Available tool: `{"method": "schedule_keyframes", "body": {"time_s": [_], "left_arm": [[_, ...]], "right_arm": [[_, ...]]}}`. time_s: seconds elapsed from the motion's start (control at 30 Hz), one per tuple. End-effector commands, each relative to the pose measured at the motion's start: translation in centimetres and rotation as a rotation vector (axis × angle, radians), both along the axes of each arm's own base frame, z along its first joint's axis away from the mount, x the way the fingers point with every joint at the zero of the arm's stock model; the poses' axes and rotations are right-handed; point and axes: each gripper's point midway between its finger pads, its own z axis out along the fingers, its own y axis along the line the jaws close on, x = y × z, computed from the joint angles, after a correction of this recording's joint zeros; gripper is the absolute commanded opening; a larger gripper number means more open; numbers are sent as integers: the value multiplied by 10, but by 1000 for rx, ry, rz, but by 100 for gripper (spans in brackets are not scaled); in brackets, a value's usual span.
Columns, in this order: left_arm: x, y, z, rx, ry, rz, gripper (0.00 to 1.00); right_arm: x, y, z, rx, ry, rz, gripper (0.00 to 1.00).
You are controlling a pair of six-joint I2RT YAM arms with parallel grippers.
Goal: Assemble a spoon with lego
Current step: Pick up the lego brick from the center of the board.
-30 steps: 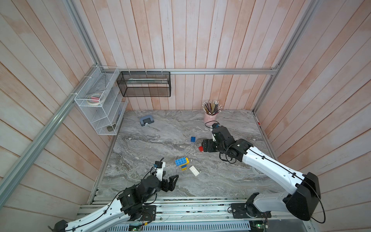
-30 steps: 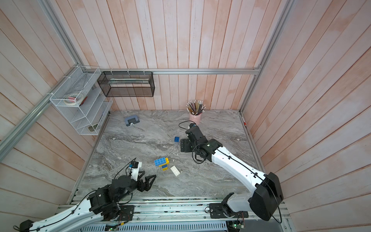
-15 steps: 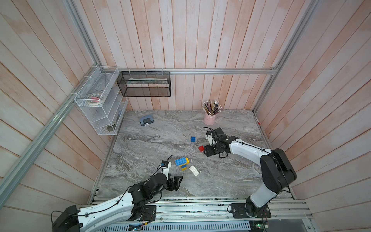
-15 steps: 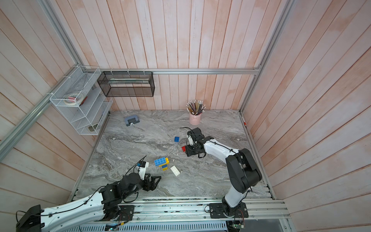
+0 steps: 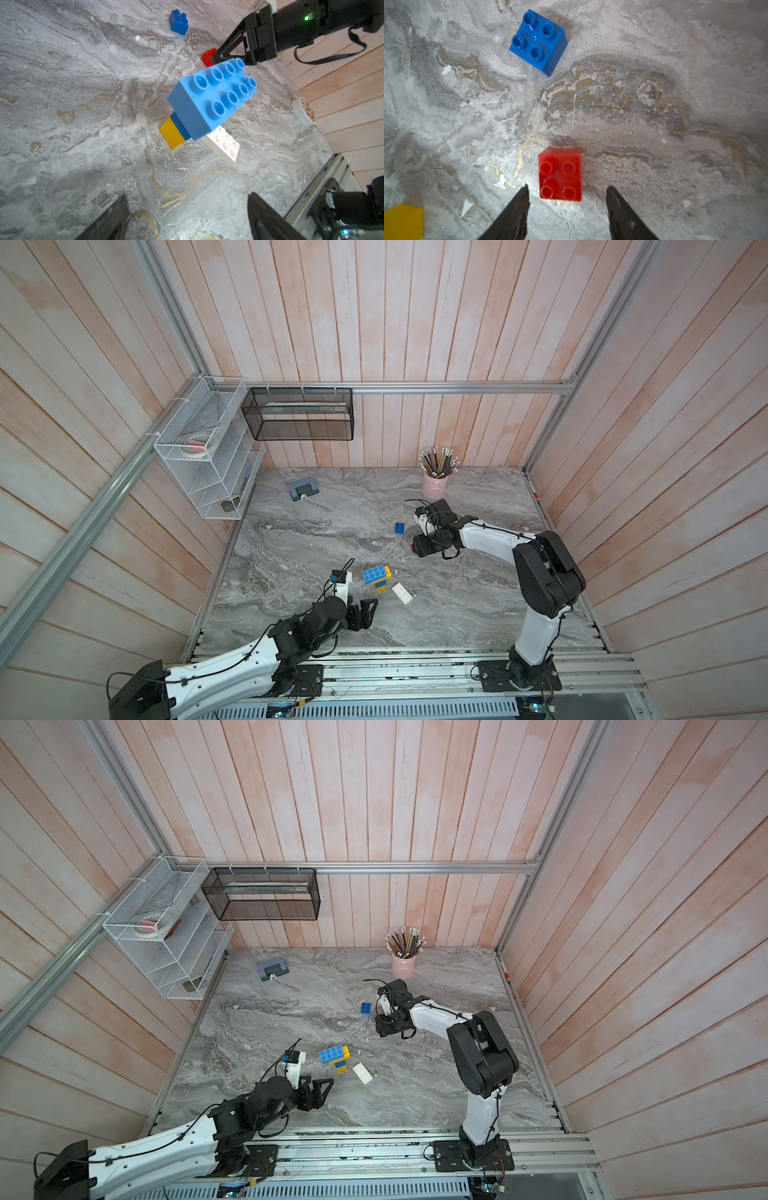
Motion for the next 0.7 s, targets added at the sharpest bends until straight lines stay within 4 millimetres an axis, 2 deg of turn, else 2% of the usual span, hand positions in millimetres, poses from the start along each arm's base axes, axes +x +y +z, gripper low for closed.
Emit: {"method": "schedule_keyframes", "body": {"time_s": [0.0, 0.27, 0.33, 0.47, 0.57, 0.67], "left_arm": [[5, 0, 2, -16, -8, 21, 90], [6, 0, 0, -26, -2, 23, 90], [13, 7, 0, -28, -3, 55, 90], [14, 6, 1, -37, -4, 51, 90], [15, 6, 2, -41, -3, 53, 90], [15, 5, 2, -46, 0, 50, 90]], "right_arm": [[6, 7, -3, -20, -13, 17, 59], [11, 5, -14, -91, -23, 14, 50], [13, 5, -17, -100, -22, 14, 47], [14, 4, -22, -125, -29, 22, 39], [14, 5, -17, -150, -57, 25, 29], [10, 6, 1, -190, -118, 27, 22]]}}
